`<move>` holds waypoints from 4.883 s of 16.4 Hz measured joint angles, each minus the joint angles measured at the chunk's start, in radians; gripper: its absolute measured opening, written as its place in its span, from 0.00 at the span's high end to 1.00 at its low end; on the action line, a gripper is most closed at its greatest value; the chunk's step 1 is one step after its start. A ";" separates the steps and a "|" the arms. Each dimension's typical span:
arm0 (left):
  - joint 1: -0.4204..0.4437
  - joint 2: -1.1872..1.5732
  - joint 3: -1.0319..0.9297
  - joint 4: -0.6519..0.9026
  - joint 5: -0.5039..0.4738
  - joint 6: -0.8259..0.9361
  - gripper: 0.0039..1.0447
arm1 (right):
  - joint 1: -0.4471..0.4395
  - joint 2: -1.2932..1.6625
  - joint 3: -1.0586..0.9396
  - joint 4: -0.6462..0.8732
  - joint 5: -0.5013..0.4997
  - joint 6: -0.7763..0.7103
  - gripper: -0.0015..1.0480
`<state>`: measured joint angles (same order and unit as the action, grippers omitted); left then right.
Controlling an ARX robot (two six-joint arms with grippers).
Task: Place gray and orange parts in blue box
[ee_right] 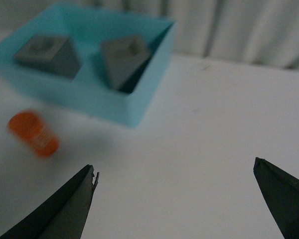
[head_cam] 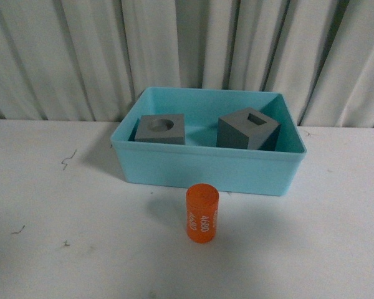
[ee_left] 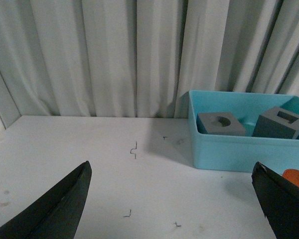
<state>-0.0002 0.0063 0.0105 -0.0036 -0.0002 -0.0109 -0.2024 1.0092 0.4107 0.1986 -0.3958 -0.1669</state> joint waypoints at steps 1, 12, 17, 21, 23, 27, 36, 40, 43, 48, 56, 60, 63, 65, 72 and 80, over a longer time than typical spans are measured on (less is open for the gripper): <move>0.000 0.000 0.000 0.000 0.000 0.000 0.06 | 0.055 0.102 0.037 -0.069 -0.084 -0.084 0.06; 0.000 0.000 0.000 0.000 0.000 0.000 0.06 | 0.544 0.756 0.373 0.068 -0.036 -0.268 0.06; 0.000 0.000 0.000 0.000 0.000 0.000 0.06 | 0.595 0.918 0.485 0.108 0.020 -0.220 0.06; 0.000 0.000 0.000 0.000 0.000 0.000 0.06 | 0.603 1.004 0.560 0.116 0.044 -0.214 0.06; 0.000 0.000 0.000 0.000 0.000 0.000 0.06 | 0.614 1.030 0.576 0.119 0.049 -0.214 0.06; 0.000 0.000 0.000 0.000 0.000 0.000 0.06 | 0.630 1.081 0.615 0.120 0.056 -0.210 0.06; 0.000 0.000 0.000 0.000 0.000 0.000 0.06 | 0.635 1.117 0.645 0.120 0.060 -0.200 0.12; 0.000 0.000 0.000 0.000 0.000 0.000 0.06 | 0.634 1.117 0.650 0.116 0.059 -0.198 0.45; 0.000 0.000 0.000 0.000 0.000 0.000 0.06 | 0.634 1.114 0.647 0.136 0.058 -0.186 0.54; 0.000 0.000 0.000 0.000 0.000 0.000 0.06 | 0.451 0.730 0.607 0.369 0.182 0.051 0.54; 0.000 0.000 0.000 0.000 0.000 0.000 0.06 | 0.537 1.247 0.998 0.227 0.306 0.152 0.54; 0.000 0.000 0.000 0.000 0.000 0.000 0.06 | 0.545 1.255 1.025 0.221 0.304 0.152 0.54; 0.000 0.000 0.000 0.000 -0.001 0.000 0.06 | 0.552 1.262 1.046 0.220 0.303 0.152 0.54; 0.000 0.000 0.000 0.000 0.000 0.000 0.06 | 0.557 1.266 1.056 0.214 0.303 0.152 0.54; 0.000 0.000 0.000 0.000 0.000 0.000 0.06 | 0.569 1.294 1.075 0.202 0.303 0.152 0.54; 0.000 0.000 0.000 0.000 0.000 0.000 0.06 | 0.590 1.384 1.161 0.131 0.312 0.167 0.33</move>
<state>-0.0002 0.0063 0.0105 -0.0036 -0.0006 -0.0109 0.3874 2.3932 1.5715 0.3294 -0.0834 0.0006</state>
